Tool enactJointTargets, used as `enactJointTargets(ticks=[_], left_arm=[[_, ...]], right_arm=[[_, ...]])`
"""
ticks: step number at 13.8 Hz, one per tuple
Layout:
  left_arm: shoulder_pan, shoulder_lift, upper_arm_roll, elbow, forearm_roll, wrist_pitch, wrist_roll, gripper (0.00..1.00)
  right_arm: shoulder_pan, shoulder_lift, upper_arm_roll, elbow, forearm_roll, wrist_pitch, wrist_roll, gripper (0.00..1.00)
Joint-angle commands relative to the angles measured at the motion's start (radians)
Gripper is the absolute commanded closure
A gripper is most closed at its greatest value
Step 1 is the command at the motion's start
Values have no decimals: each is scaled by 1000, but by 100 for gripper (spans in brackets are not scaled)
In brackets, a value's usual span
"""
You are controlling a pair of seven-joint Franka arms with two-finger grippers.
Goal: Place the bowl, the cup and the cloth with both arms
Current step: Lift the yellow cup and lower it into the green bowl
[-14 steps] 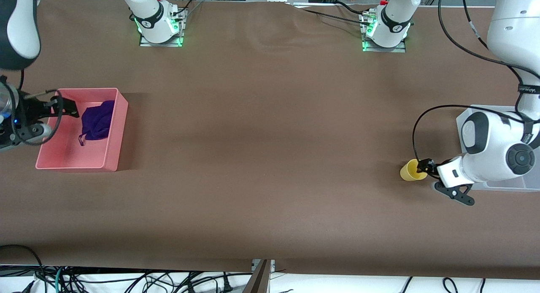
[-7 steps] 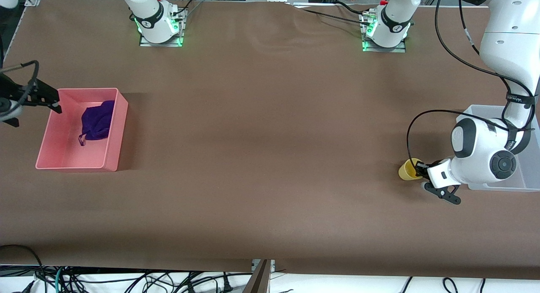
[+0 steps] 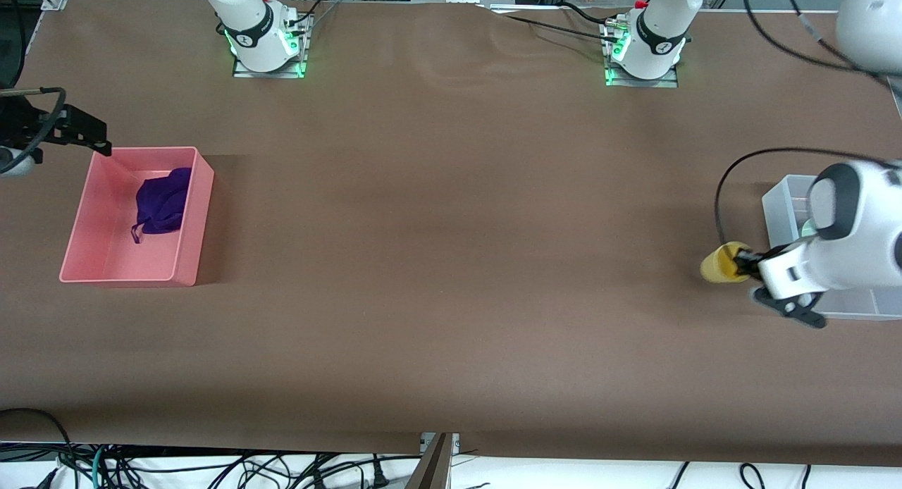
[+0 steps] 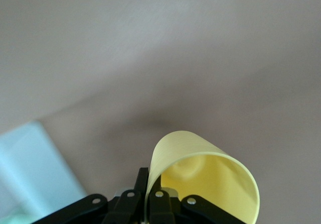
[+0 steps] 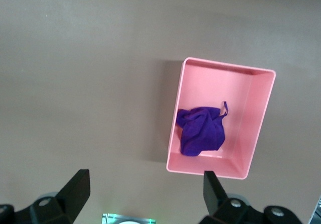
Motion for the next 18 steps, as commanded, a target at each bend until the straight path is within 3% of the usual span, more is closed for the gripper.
enactJointTargets(ticks=[1,4,6,12,14,16,18], left_arm=[[74,-66,6,-17,105,-65,110,100],[230,-54,5,-29,111,-55,331,100],[289,-30,5,-35,113,-39,370,100],[407,79,5,-102,122,238,521,100],[439,111,3,-104,122,267,550,100],[433,108,2,-92,122,258,554,1],[423,66,-10,-90,120,232,568,0]], right_arm=[[-8,-6,13,-22,6,2,13,0],[11,0,21,-16,-9,5,24,0],[15,0,21,-13,-9,5,27,0],[15,1,20,-13,-11,11,30,0],[15,1,20,-13,-8,11,68,0],[15,3,21,-13,-6,13,66,0],[14,4,18,-12,-6,14,58,0]])
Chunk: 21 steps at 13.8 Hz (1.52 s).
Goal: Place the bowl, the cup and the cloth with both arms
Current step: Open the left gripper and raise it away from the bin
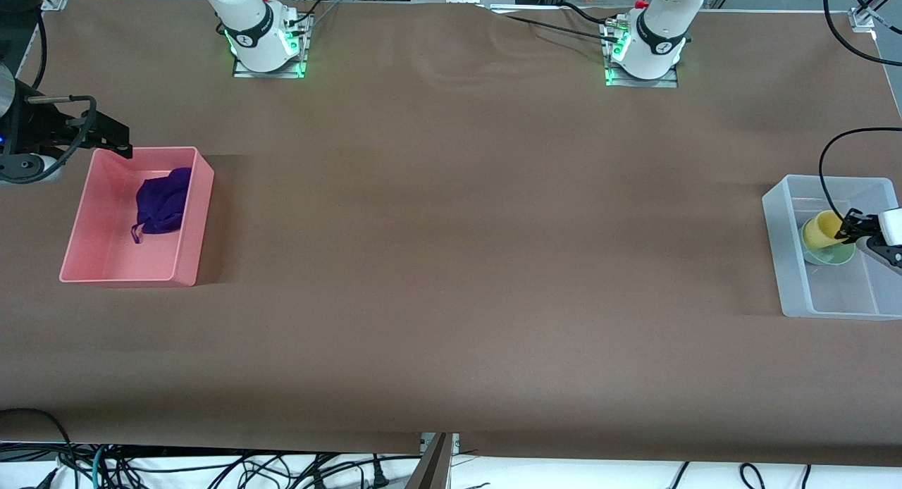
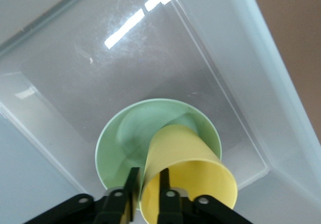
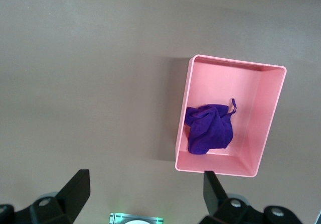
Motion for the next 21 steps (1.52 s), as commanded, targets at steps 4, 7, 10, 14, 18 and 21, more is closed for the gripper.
enactJointTargets(ticks=[4,7,10,14,18,21], left_arm=[[-24,-182,-147,46,-19,-272,-146,0],[-24,-207,-346,121,-24,-461,-451,0],[-24,-209,-529,167,-23,-573,-722,0],[-56,-305,-635,158,-29,-631,-909,0],[-474,-416,-140,133,-204,-618,-901,0],[-709,-512,108,19,-231,-546,-915,0]], right_arm=[[-2,-4,2,-2,-5,9,8,0],[-3,-4,2,-2,-5,7,8,0],[-5,2,0,-2,-5,9,6,0],[-5,2,-2,-2,-5,9,8,0],[-8,4,-6,-2,-3,9,8,0],[-9,4,-6,-2,-2,9,8,0]])
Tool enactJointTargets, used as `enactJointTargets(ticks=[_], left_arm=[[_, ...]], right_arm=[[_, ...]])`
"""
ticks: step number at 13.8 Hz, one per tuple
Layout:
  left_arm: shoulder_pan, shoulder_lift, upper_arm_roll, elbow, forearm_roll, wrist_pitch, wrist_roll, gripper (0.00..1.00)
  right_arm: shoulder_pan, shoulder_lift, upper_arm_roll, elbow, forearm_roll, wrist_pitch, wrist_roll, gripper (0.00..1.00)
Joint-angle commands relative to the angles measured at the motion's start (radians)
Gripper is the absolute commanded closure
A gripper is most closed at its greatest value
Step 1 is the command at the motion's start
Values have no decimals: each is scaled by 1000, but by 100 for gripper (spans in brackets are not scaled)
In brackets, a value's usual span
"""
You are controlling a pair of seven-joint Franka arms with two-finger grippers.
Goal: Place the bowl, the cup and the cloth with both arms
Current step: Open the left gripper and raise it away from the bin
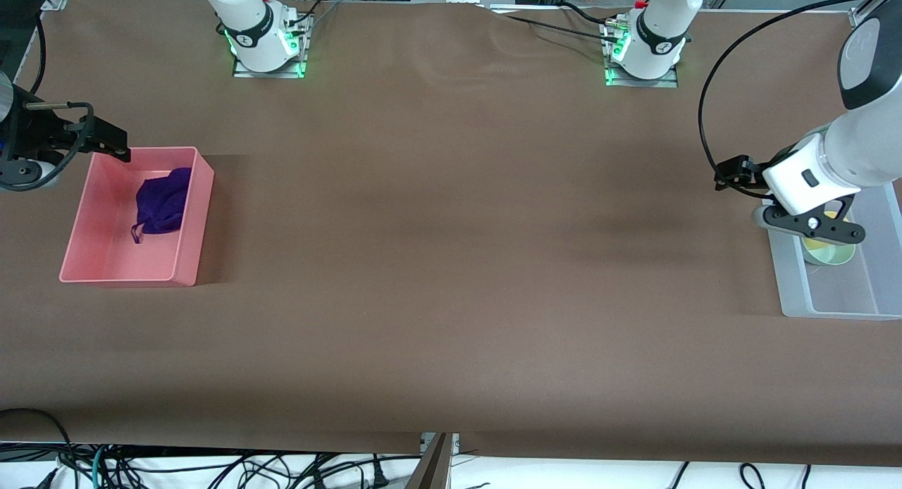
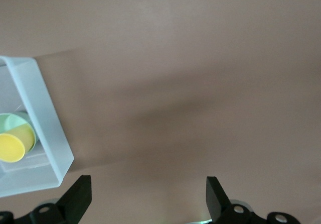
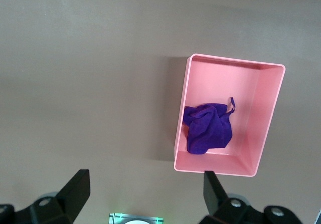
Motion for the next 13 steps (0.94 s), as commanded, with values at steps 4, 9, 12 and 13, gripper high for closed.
enactJointTargets(ticks=[4,9,12,13], left_arm=[[-215,-244,250,-316,-135,287,-27,0],[-232,-244,250,-307,-131,243,-142,0],[-232,-242,250,-305,-126,235,-142,0],[-232,-242,250,-305,-126,235,-142,0]], right_arm=[[-7,-6,3,-2,0,6,8,0],[-7,-6,3,-2,1,6,8,0],[-7,-6,3,-2,1,6,8,0],[-7,-6,3,-2,1,6,8,0]])
